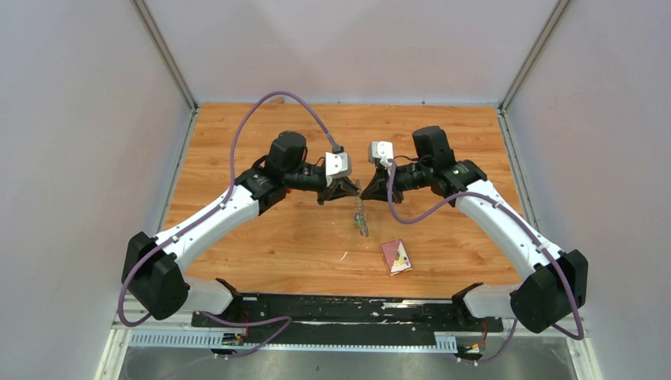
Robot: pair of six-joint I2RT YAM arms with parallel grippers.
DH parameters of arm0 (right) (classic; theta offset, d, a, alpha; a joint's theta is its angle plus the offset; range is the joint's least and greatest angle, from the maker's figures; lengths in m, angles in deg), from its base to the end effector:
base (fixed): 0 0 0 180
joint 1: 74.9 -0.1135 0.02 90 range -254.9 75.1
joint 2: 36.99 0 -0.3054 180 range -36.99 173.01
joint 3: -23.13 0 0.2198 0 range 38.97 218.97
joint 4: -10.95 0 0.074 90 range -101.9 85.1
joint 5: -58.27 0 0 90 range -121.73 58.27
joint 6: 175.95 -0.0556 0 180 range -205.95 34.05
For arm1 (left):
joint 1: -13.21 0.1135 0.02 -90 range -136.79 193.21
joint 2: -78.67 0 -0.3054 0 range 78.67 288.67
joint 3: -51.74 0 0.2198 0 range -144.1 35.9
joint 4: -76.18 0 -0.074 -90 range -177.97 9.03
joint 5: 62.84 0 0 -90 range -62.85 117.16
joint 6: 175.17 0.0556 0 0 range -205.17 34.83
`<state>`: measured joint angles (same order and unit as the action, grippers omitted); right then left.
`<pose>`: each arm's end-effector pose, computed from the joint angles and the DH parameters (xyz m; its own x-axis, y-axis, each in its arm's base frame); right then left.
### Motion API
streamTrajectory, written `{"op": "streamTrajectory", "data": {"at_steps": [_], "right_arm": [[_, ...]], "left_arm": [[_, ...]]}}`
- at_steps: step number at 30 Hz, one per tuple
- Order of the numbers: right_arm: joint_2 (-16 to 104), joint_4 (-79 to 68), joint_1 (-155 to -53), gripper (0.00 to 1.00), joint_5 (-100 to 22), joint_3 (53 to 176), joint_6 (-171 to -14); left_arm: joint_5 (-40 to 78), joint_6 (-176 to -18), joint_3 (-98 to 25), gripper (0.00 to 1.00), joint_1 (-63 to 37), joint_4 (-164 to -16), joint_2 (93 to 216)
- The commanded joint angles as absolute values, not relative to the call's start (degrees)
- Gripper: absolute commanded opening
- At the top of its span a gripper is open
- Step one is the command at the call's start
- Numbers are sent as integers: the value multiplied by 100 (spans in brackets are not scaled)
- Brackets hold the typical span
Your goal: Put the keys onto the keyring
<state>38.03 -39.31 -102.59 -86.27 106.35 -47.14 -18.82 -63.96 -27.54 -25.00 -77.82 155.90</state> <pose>0.1893 0.1505 0.3687 0.0423 -0.3884 -0.9205 -0.9991 -0.0138 -0.0401 0.1914 -0.2016 0.3735 0.0450 0.2846 -0.9576 0.9975 0.0392 0.0585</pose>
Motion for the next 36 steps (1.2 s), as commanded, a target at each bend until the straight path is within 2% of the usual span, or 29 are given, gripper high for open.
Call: {"op": "streamTrajectory", "data": {"at_steps": [1,16,23,36], "right_arm": [[3602,-3254,-10362,0,-8956,10689,-4973],[3574,-3030,-10361,0,-8720,10577,-5079],[3555,-2996,-10362,0,-8805,10551,-5086],[3510,-2891,-10434,0,-8448,10402,-4983]], "left_arm": [[-1854,-6488,-2726,19,-2557,-8142,15708],[-2147,-6402,-2606,25,-2564,-8050,15730],[-2214,-6442,-2575,14,-2568,-8110,15770],[-2442,-7060,-2920,13,-2564,-8133,16191]]}}
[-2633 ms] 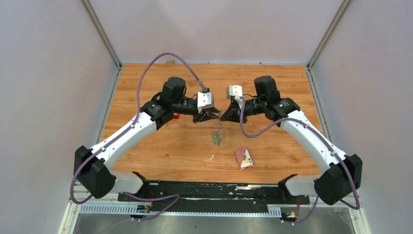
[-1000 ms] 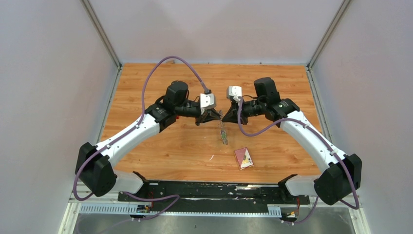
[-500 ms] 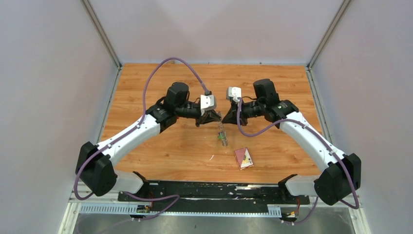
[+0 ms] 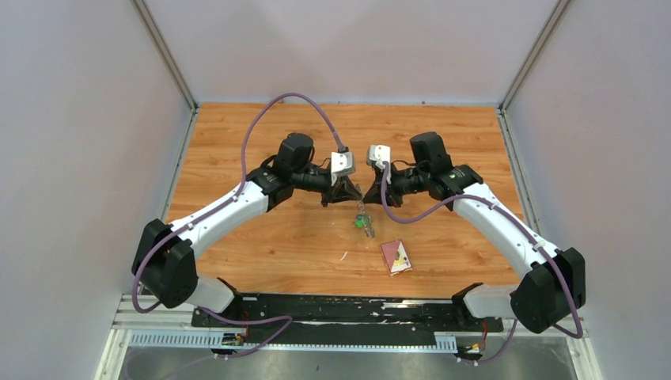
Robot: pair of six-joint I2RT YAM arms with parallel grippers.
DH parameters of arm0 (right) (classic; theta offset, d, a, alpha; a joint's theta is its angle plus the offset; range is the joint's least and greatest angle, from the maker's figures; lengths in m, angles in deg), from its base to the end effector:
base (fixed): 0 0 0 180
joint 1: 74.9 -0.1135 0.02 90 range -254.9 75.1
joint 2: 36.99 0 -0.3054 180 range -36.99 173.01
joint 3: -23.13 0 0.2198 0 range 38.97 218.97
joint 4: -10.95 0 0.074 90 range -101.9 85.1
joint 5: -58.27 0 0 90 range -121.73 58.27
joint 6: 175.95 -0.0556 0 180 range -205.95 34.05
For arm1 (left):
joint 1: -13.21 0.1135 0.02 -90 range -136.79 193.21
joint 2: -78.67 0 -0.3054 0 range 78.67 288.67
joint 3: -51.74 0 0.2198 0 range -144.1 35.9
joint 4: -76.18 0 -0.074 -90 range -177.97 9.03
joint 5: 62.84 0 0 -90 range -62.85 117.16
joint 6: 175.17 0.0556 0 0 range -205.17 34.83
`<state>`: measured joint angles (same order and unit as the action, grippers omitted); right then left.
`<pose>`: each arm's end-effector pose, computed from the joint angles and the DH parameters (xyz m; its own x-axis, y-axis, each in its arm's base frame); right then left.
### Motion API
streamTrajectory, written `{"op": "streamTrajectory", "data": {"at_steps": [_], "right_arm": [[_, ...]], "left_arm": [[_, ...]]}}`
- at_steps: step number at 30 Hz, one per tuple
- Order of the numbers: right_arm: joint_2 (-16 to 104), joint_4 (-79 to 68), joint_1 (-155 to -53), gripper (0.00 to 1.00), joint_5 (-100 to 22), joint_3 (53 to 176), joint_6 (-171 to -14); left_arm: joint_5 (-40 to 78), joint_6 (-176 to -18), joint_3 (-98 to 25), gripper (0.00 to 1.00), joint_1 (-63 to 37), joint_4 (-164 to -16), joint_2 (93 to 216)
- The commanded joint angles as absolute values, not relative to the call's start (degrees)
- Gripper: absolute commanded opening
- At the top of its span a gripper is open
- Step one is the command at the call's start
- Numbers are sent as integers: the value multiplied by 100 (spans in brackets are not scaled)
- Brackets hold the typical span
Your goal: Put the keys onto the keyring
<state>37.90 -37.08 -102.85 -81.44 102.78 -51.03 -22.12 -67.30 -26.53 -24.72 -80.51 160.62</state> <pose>0.1917 0.1497 0.3512 -0.0421 -0.4414 -0.8963 -0.9974 0.0710 0.0119 0.2067 -0.2145 0.3517 -0.0542 0.2960 -0.9536 0.9985 0.0090 -0.0539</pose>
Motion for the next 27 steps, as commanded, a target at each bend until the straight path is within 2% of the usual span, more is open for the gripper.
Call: {"op": "streamTrajectory", "data": {"at_steps": [1,7,16,21,27], "right_arm": [[3520,-2889,-10454,0,-8432,10400,-4974],[3549,-2889,-10541,0,-8289,10414,-4966],[3525,-2857,-10557,0,-8140,10397,-4986],[3524,-2817,-10555,0,-8054,10361,-4991],[3512,-2866,-10539,11,-8076,10308,-4894]], "left_arm": [[-2436,-7086,-2932,13,-2564,-8139,16224],[-2359,-7351,-3063,15,-2564,-8166,16384],[-2233,-7132,-3048,0,-2564,-7966,16424],[-2228,-7011,-2903,0,-2564,-7971,16262],[-2192,-6922,-2819,0,-2540,-8033,16002]]}}
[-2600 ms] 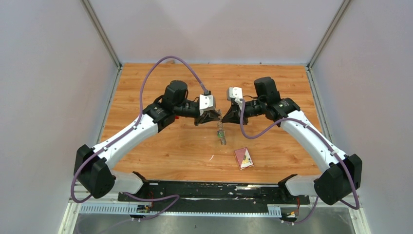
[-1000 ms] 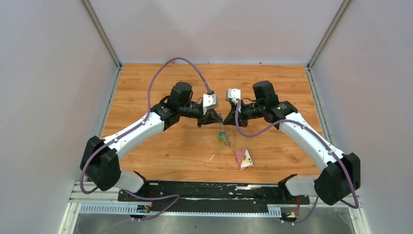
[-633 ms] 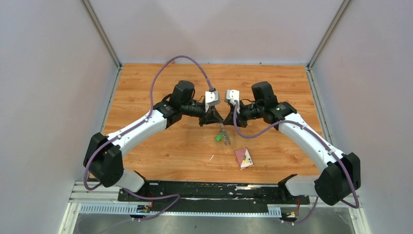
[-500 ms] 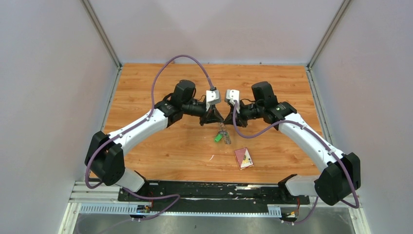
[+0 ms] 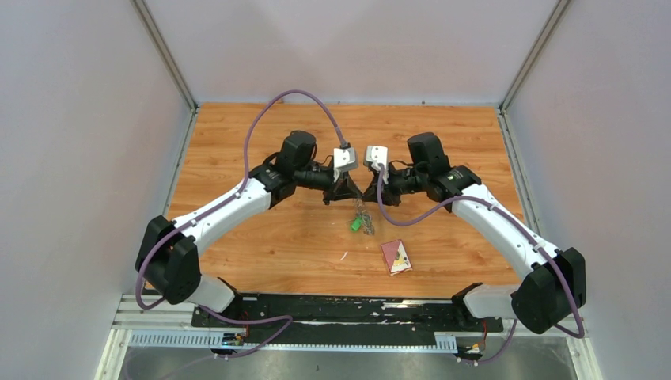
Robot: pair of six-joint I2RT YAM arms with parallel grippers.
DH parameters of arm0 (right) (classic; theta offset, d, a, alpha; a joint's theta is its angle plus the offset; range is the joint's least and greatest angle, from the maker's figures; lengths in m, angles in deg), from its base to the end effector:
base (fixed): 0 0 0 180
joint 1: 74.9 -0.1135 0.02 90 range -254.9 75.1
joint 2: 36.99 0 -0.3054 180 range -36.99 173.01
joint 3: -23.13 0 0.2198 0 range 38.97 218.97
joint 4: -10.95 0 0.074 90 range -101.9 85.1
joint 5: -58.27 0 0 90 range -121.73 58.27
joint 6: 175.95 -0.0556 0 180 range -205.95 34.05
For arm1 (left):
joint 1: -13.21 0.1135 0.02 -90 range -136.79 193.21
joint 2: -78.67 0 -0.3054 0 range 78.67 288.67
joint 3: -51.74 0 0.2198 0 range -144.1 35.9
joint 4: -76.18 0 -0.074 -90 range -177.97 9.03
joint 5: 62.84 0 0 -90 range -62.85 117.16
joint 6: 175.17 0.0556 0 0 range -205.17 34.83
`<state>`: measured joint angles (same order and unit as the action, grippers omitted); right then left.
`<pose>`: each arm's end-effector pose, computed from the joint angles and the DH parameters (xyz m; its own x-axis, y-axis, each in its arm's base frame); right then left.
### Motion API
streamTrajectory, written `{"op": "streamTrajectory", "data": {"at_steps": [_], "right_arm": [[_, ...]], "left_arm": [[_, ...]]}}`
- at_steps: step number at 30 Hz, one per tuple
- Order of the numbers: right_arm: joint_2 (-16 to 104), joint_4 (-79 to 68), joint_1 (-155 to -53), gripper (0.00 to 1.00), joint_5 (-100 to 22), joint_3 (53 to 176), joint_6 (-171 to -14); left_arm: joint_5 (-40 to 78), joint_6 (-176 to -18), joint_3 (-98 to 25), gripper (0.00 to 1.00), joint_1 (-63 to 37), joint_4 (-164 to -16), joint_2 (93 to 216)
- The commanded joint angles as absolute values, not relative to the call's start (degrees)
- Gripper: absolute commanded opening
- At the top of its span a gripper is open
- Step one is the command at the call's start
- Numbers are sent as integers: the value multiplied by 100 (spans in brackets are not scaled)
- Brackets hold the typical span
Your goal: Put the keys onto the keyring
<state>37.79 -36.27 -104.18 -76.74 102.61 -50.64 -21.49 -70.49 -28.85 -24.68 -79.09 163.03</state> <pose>0.1922 0.1528 0.3496 -0.0184 -0.4788 -0.8777 -0.9939 0.1041 -0.0360 0.2164 -0.2213 0.3501 -0.1295 0.3129 -0.9409 0.9916 0.0382 -0.1238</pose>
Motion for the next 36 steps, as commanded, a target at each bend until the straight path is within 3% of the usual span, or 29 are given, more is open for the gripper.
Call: {"op": "streamTrajectory", "data": {"at_steps": [1,7,18,36], "right_arm": [[3503,-2885,-10532,14,-8091,10305,-4869],[3487,-2958,-10503,22,-8213,10286,-4776],[3516,-3090,-10466,21,-8267,10262,-4655],[3466,-3709,-10145,28,-8454,10181,-4393]], "left_arm": [[-2164,-6931,-2791,0,-2525,-8071,15975],[-2170,-7034,-2660,0,-2432,-8254,15842],[-2159,-7058,-2576,0,-2425,-8327,15793],[-2144,-7075,-2459,0,-2349,-8398,15643]]}}
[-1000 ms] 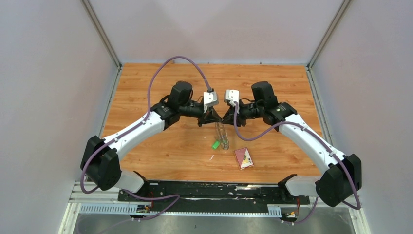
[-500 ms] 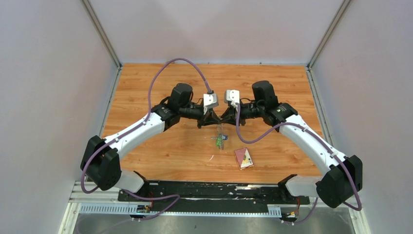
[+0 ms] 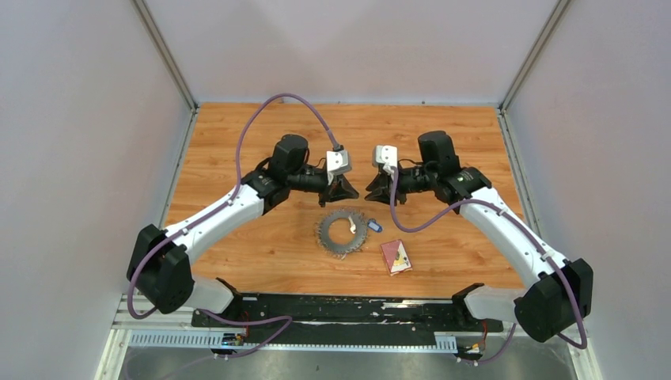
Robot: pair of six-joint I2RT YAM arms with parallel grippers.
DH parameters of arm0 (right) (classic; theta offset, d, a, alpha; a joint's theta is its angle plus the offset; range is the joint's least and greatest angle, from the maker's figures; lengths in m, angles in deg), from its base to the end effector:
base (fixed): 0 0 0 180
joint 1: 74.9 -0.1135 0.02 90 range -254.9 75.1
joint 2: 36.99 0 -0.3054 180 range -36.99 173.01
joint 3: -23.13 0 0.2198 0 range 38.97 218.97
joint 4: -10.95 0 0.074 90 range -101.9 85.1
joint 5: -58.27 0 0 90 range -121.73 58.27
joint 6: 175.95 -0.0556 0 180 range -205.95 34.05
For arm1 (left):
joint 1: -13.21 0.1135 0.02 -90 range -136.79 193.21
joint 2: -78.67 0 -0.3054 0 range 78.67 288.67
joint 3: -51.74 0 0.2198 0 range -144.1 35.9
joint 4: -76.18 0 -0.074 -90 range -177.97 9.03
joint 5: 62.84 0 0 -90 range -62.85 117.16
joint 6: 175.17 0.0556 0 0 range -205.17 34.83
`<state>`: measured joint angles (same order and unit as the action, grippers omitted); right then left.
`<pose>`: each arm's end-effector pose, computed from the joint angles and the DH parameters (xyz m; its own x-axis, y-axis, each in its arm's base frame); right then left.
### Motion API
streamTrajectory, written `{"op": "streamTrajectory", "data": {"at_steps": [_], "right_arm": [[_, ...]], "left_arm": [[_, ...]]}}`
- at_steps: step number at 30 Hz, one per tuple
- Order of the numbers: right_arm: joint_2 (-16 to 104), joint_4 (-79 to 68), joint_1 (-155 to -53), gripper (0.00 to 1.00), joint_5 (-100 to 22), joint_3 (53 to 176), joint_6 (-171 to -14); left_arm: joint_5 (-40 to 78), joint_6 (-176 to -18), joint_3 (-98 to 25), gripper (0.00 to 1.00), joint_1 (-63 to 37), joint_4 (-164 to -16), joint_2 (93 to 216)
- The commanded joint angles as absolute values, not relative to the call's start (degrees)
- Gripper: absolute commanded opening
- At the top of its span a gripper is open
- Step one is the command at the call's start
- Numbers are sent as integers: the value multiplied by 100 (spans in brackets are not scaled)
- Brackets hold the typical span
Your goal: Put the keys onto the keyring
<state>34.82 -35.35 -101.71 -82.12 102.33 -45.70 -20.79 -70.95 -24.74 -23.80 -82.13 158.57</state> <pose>0.1840 0.1410 0.3632 0.1036 -0.4092 -0.9065 -0.9900 0.0449 -0.1335 0.2040 -0.2055 0.3538 -0.0975 0.2796 -0.9552 0.9945 0.0634 -0.0830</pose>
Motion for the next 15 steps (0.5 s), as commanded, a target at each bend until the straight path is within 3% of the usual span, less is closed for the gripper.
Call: {"op": "streamTrajectory", "data": {"at_steps": [1,5,8,9,11,13,15], "right_arm": [[3501,-3735,-10145,28,-8411,10181,-4378],[3565,-3802,-10140,29,-8192,10149,-4413],[3462,-3771,-10140,30,-8087,10060,-4418],[3429,-3773,-10144,30,-8055,10037,-4424],[3378,-3806,-10144,30,-7991,10017,-4435],[3367,-3842,-10145,30,-7957,10007,-4437],[3377,-3856,-10142,29,-7946,9982,-4437]], "left_arm": [[-2089,-6955,-2471,0,-2345,-8299,15631],[-1597,-6079,-2590,1,-2234,-7357,15575],[-1074,-4991,-2668,23,-2200,-6233,15658],[-901,-4619,-2659,38,-2197,-5854,15695],[-501,-4005,-2577,55,-2195,-5358,15757],[-151,-3685,-2455,62,-2182,-5098,15821],[63,-3483,-2399,63,-2169,-4903,15953]]}}
